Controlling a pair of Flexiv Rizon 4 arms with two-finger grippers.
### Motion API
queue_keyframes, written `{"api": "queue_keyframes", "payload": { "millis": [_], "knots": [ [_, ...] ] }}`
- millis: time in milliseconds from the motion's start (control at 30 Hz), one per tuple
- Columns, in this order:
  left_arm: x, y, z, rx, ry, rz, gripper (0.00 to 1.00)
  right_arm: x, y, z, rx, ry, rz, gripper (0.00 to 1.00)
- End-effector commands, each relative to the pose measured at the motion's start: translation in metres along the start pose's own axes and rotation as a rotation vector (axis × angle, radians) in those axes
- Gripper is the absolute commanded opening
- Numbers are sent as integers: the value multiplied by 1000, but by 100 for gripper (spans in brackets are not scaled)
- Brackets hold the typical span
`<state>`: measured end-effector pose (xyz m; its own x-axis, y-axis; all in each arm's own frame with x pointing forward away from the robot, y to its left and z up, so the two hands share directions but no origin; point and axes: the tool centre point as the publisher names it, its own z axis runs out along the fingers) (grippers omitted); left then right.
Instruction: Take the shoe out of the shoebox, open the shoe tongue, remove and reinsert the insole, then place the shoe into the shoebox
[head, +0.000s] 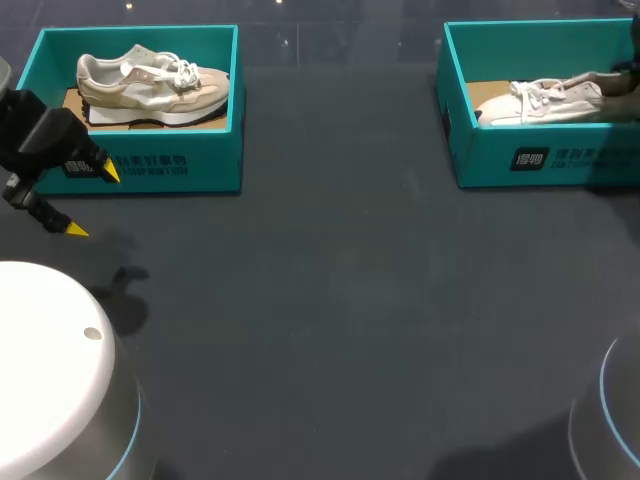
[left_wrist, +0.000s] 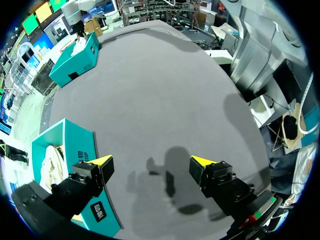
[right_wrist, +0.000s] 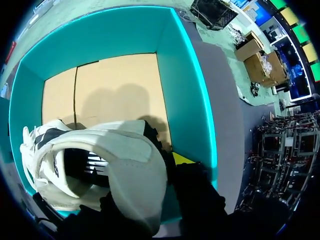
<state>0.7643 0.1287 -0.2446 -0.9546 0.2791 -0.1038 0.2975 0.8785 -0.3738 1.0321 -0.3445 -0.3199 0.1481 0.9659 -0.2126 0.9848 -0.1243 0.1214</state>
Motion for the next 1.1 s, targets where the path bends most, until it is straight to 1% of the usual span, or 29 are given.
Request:
{"api": "queue_keyframes", "payload": {
  "millis": [33,267,633,800,1100],
  "knots": [
    [0,0,0,-2,1,1,100,3,6,6,15,2,-3,0],
    [0,0,0,-2,1,1,100,7,7,19,40,0,-3,0],
    [0,0,0,-2,1,1,100,8,5,33,63,23,2,0],
    [0,0,0,-2,1,1,100,8,6,43,81,25,18,0],
    [0,0,0,-2,1,1,100,8,5,53,86,44,14,0]
  ]
}}
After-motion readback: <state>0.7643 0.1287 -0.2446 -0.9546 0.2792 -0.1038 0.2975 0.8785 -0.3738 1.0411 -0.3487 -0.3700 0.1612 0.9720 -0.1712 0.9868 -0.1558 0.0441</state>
